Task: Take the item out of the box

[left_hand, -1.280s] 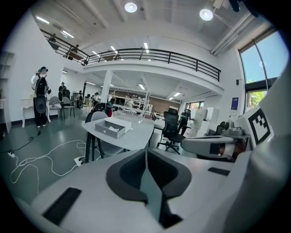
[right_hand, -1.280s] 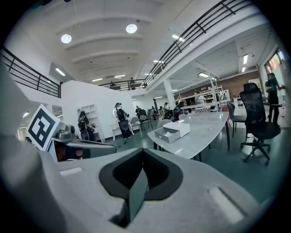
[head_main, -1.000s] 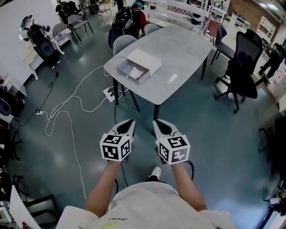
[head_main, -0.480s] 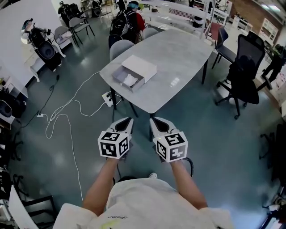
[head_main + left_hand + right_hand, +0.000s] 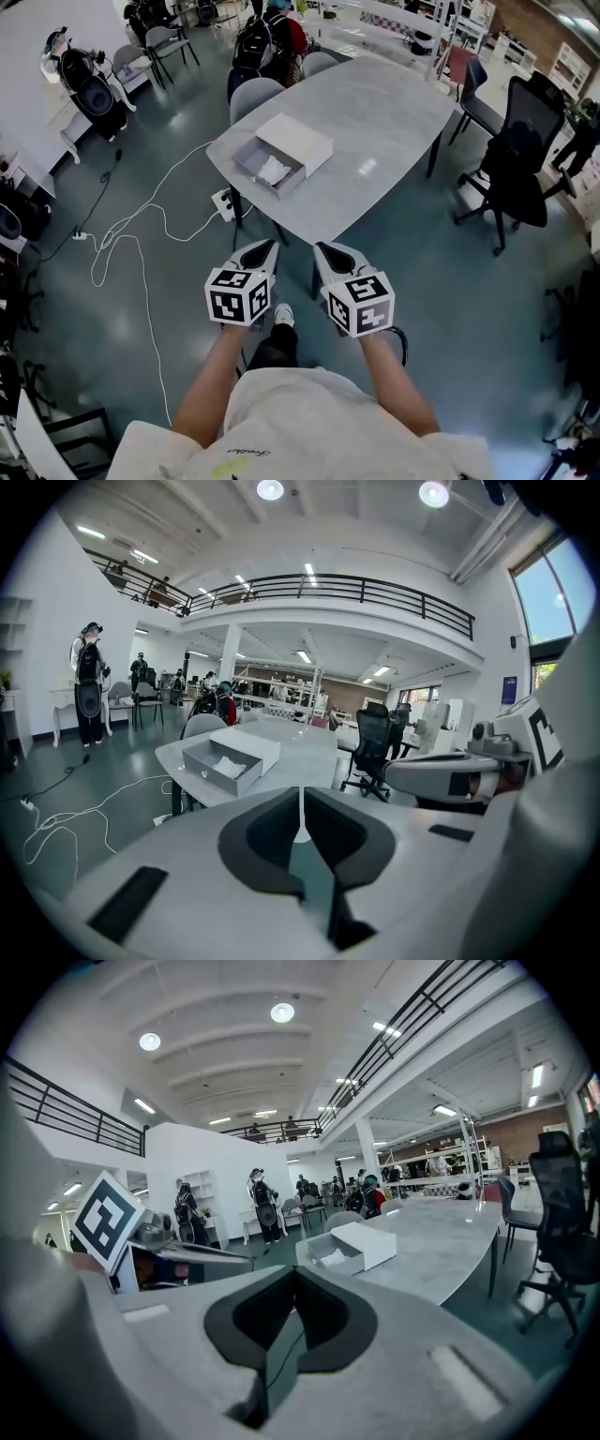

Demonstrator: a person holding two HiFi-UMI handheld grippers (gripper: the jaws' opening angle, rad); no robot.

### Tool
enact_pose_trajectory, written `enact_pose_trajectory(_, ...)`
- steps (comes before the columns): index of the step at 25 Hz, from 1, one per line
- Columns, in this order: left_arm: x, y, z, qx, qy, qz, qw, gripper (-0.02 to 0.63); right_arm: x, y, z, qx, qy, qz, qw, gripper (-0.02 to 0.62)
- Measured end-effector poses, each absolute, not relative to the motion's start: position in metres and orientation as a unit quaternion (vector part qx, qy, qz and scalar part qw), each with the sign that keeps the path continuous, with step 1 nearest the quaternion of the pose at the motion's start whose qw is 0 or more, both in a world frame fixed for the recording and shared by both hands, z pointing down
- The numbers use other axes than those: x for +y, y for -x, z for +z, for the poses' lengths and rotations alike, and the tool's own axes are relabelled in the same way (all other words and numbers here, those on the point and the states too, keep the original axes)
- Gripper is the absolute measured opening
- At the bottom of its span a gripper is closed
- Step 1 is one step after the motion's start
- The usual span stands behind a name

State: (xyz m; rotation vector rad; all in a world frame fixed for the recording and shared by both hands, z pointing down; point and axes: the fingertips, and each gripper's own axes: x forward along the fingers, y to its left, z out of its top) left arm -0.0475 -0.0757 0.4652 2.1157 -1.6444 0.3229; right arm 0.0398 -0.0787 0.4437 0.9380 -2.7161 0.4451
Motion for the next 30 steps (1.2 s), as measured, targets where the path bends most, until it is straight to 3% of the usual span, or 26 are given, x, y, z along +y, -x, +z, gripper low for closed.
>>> enact_pose_trajectory(30, -0.32, 0.163, 0.539, -0.493, -0.803, 0.214, 0.257, 0.021, -0.306, 0.091, 0.479, -0.891, -0.381, 0.182, 0.168, 0.005)
